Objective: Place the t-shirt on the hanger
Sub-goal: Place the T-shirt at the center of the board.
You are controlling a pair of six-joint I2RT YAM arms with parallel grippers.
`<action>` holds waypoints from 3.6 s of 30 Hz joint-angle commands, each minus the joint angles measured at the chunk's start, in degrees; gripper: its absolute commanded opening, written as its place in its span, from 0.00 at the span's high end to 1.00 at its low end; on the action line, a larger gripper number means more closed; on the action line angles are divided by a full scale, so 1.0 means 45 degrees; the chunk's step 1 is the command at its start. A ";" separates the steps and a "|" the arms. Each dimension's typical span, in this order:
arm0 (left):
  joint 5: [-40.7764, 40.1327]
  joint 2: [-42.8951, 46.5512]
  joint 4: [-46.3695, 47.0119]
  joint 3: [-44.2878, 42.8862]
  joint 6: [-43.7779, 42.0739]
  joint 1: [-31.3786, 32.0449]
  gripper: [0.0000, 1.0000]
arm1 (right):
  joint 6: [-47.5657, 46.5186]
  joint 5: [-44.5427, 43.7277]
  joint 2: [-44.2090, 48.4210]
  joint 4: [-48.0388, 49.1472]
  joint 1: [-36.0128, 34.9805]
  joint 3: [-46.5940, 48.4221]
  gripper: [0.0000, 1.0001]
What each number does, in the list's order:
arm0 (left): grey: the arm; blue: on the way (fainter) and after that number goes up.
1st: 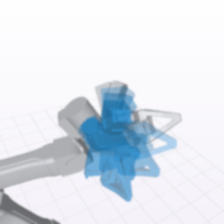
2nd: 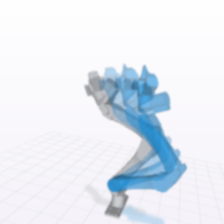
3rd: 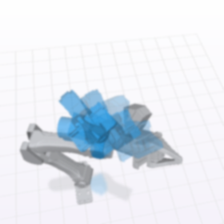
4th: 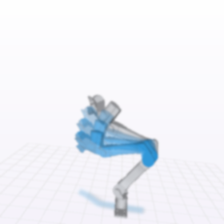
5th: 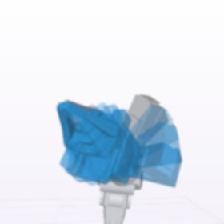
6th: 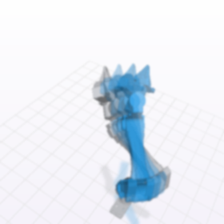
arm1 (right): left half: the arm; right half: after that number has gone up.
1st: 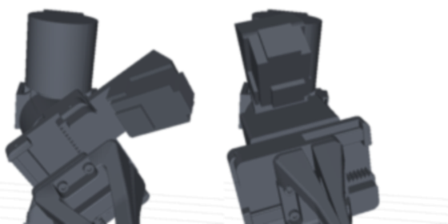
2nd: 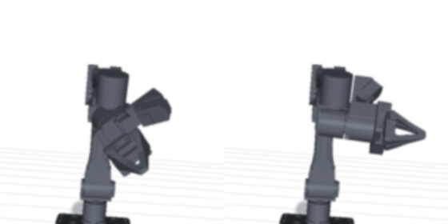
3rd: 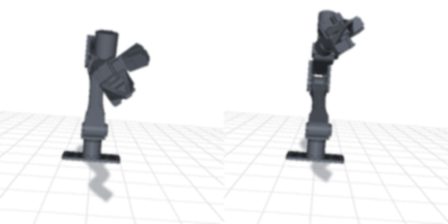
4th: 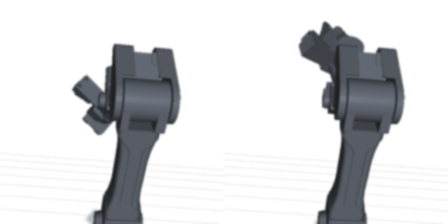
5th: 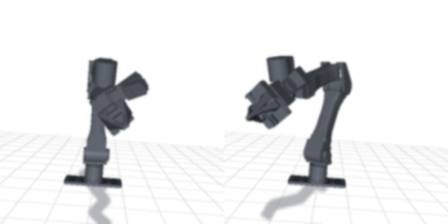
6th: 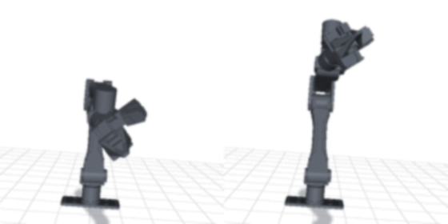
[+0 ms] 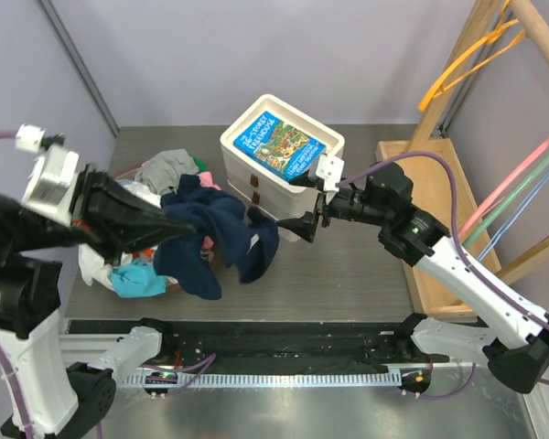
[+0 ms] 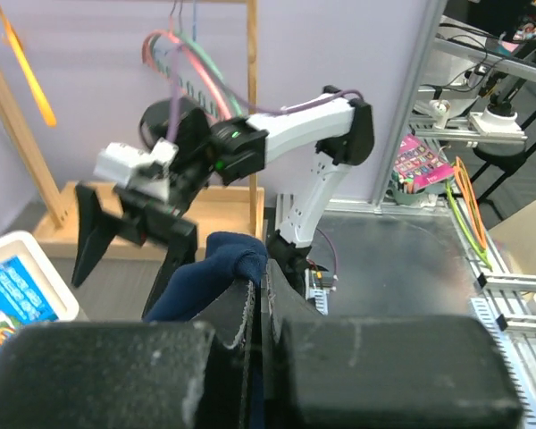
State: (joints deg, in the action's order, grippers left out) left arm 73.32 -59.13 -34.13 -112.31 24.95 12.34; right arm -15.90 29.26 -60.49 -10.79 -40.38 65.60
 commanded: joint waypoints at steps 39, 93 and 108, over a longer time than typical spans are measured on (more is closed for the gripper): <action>-0.1353 -0.0022 0.2057 0.3864 0.0237 -0.0320 1.00 | 0.3939 0.0587 -0.1830 0.4663 -0.3018 0.2335 0.01; -1.2750 0.4742 0.3302 1.4195 -0.5834 0.3660 0.13 | 1.0116 -1.4254 -0.7416 0.6088 -0.3761 0.7647 0.99; -2.1405 0.0176 0.9751 1.5233 -0.5897 1.0793 0.12 | 1.0701 -1.5075 -0.7359 0.5717 -0.3761 0.8019 0.99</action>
State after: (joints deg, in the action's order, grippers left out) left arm -8.58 -52.36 -2.90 -42.76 -2.17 59.57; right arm 30.22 -35.42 -95.53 9.93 -57.19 99.22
